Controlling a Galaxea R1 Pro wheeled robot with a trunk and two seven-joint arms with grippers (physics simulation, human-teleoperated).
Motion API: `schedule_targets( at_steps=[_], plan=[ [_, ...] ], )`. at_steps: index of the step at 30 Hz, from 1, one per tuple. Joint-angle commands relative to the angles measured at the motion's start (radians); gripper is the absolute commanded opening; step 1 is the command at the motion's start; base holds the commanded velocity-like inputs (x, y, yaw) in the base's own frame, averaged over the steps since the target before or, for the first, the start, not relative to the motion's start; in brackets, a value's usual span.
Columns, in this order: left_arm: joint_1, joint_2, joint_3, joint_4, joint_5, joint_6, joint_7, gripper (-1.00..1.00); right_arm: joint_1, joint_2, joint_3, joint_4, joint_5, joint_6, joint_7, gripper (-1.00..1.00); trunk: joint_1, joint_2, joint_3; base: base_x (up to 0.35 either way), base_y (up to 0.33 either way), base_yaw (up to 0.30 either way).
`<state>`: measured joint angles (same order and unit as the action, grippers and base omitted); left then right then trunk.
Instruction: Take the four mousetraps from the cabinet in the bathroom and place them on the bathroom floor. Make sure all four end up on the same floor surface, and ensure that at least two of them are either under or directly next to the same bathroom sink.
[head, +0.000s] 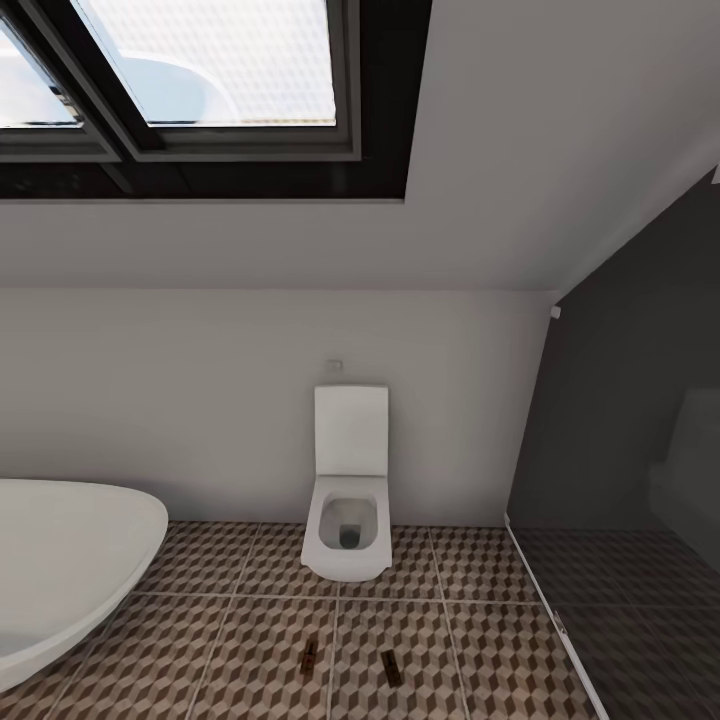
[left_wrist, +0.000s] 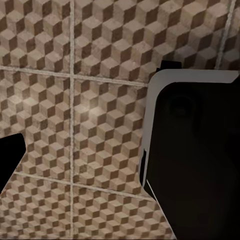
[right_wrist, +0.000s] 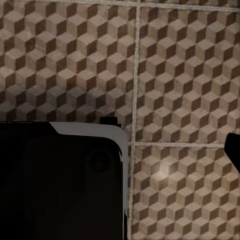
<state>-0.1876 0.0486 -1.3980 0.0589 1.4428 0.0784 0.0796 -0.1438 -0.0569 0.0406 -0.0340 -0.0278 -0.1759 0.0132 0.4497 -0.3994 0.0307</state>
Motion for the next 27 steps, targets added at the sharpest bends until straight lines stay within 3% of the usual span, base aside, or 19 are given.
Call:
schedule_targets(
  at_steps=[1,11,19,27],
  plan=[
    [0.005,0.0,-0.009,-0.001,0.008,0.005,0.004,1.0,0.0,0.0,0.004,0.001,-0.003,-0.002,0.001,1.0,0.0,-0.001,0.0,0.0,0.0,0.0],
    [0.024,0.001,-0.008,0.002,0.01,0.014,0.005,1.0,0.0,0.001,0.001,-0.001,-0.004,0.01,-0.021,1.0,0.0,-0.001,0.0,0.0,0.0,0.0],
    [0.026,0.001,-0.007,0.002,0.01,0.016,0.009,1.0,0.0,0.002,-0.001,-0.026,-0.006,0.143,-0.045,1.0,0.0,-0.001,0.0,0.0,0.0,0.0],
    [0.027,0.002,-0.008,0.002,0.009,0.014,0.008,1.0,0.0,0.005,0.005,-0.031,-0.002,0.162,-0.047,1.0,0.0,-0.001,0.0,0.0,0.0,0.0]
  ],
)
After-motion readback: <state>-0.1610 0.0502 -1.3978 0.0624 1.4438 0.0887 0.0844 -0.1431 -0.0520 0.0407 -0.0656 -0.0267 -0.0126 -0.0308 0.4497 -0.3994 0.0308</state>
